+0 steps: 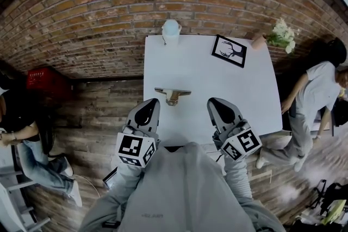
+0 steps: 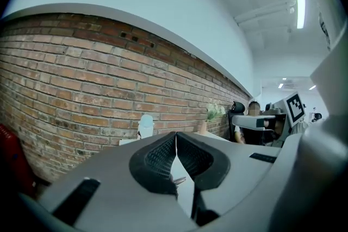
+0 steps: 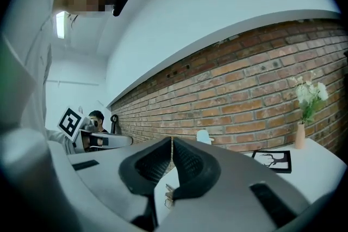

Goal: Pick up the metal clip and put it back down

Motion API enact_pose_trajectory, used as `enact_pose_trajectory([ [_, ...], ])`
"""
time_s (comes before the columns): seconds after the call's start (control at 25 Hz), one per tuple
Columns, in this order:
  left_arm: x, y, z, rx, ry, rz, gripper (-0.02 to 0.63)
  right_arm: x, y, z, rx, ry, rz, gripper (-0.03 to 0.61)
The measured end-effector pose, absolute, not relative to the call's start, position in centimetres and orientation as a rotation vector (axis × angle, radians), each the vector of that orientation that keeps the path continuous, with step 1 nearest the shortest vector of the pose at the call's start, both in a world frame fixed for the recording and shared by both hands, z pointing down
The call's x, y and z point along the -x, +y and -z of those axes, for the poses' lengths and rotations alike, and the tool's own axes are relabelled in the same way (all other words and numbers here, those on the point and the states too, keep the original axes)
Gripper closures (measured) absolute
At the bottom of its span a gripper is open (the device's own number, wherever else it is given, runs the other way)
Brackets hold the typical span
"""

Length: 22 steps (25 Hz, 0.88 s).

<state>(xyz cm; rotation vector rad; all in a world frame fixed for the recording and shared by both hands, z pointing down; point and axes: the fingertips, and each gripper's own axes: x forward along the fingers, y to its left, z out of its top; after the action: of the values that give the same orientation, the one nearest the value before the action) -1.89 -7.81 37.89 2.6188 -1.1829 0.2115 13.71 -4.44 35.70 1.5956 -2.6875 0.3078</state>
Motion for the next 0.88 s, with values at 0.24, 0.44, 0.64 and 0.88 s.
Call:
enact_pose_trajectory([
  [0.24,1.8,-7.4,-38.1,-2.615,-1.185,-0.210,0.586,-14.6,-3.3,-35.8,-1.638,-2.681,-0.326,0.555],
  [0.44,1.8,-7.3,-38.3,-2.604,-1.191,-0.219,0.586,-15.0,-3.2,-35.8,-1.663,-2.665,-0.320,0.555],
  [0.64,1.7,-7.3,-38.6,-2.594,-1.196,-0.227,0.586,-15.3,-3.5,-36.2,-1.665,-2.651,-0.326,0.555],
  [0.88,1.6,-7.4,-38.7,-2.585,-1.203,-0.235,0.586,-15.5,-3.9,-36.3,-1.663,-2.644,-0.330,0.555],
])
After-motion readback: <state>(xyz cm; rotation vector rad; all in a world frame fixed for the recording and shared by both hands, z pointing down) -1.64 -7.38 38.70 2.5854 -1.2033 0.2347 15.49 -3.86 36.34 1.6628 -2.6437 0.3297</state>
